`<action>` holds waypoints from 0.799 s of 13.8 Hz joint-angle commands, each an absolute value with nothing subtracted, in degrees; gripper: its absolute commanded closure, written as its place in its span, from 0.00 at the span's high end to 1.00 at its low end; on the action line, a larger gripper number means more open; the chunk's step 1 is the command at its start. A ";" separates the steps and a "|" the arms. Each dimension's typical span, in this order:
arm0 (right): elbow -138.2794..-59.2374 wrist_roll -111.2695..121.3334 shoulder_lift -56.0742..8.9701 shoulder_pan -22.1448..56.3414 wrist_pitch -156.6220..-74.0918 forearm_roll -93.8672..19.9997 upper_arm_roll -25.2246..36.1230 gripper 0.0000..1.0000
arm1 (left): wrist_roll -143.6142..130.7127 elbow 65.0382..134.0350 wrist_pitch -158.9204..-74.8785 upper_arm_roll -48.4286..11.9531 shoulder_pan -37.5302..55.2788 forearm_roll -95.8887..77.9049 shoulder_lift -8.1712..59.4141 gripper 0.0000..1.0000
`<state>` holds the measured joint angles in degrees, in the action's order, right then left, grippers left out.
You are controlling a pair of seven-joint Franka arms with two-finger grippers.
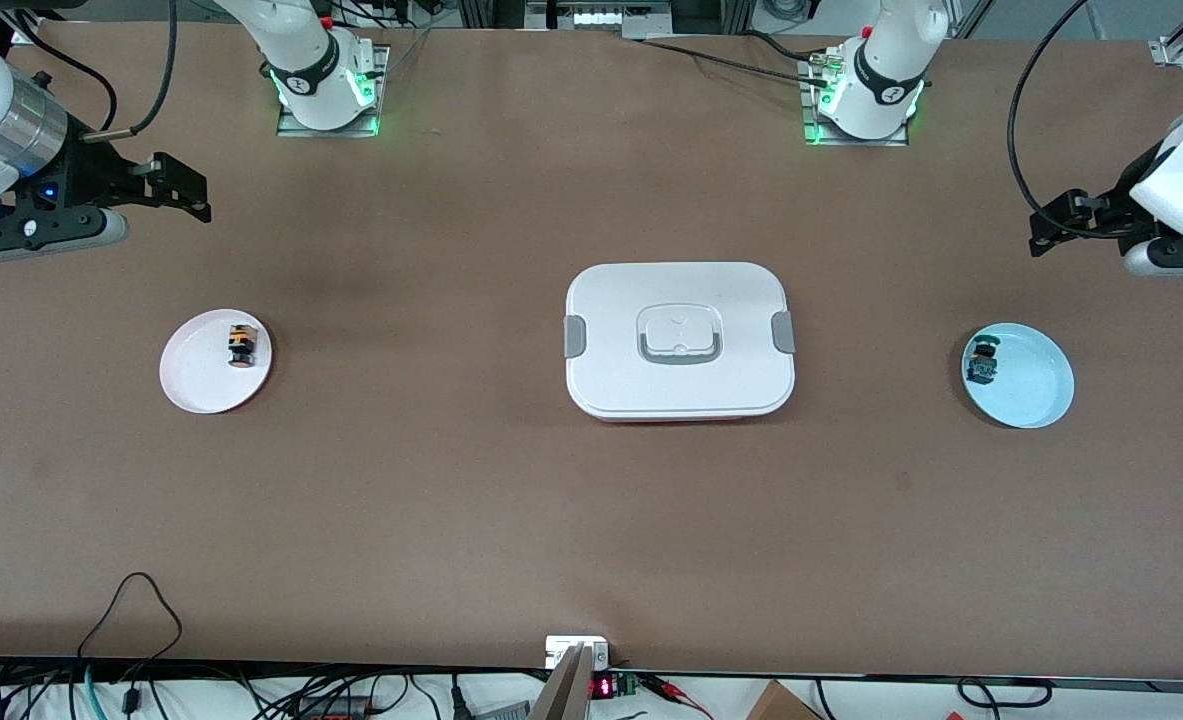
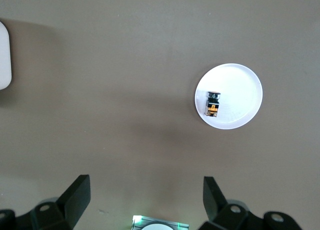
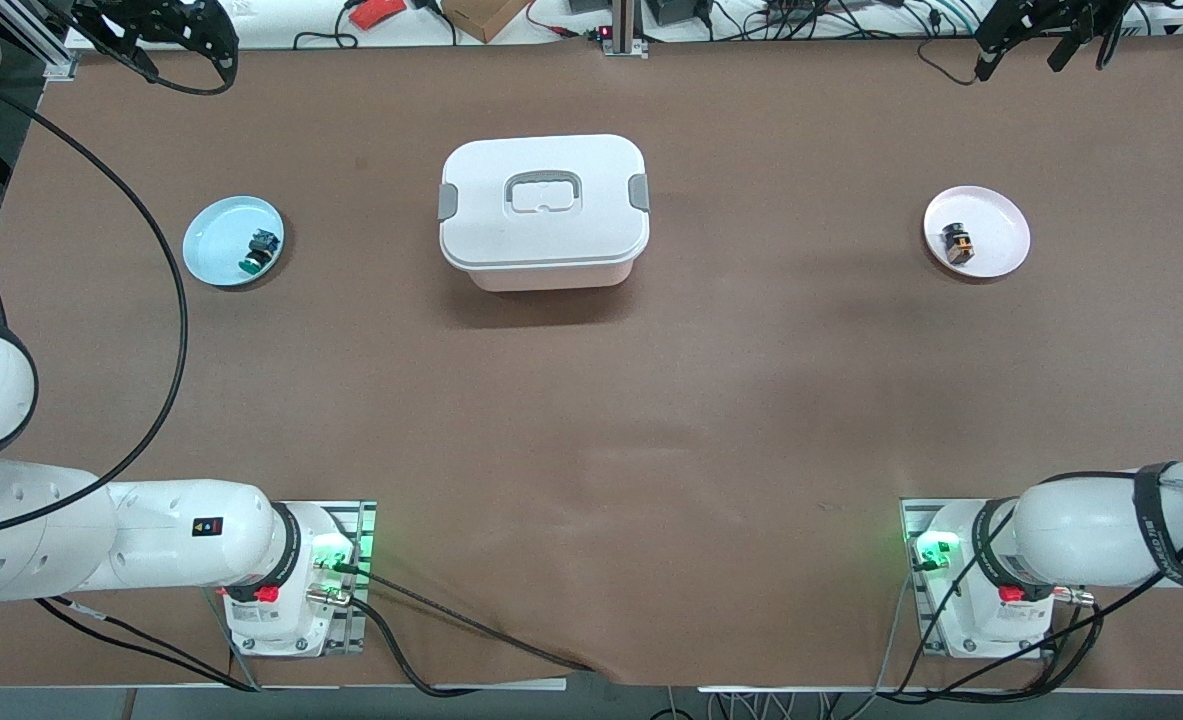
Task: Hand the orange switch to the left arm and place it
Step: 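Move the right gripper down over the orange switch on the white plate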
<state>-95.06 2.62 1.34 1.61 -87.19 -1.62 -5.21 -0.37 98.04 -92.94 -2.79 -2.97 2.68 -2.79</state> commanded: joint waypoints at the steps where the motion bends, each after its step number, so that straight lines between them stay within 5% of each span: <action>1: -94.04 2.81 1.58 1.85 -85.78 -2.02 -5.10 1.00 | -0.62 93.53 -91.23 -2.81 -3.43 3.87 0.25 1.00; 11: -95.18 13.67 1.41 1.23 -85.26 -1.50 -4.92 1.00 | -0.53 88.77 -91.41 -2.90 -3.43 4.48 5.27 1.00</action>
<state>-95.07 7.76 1.36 1.60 -86.62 -1.57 -5.16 -0.37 90.73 -92.90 -2.52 -3.24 2.73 4.57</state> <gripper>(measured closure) 0.000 0.000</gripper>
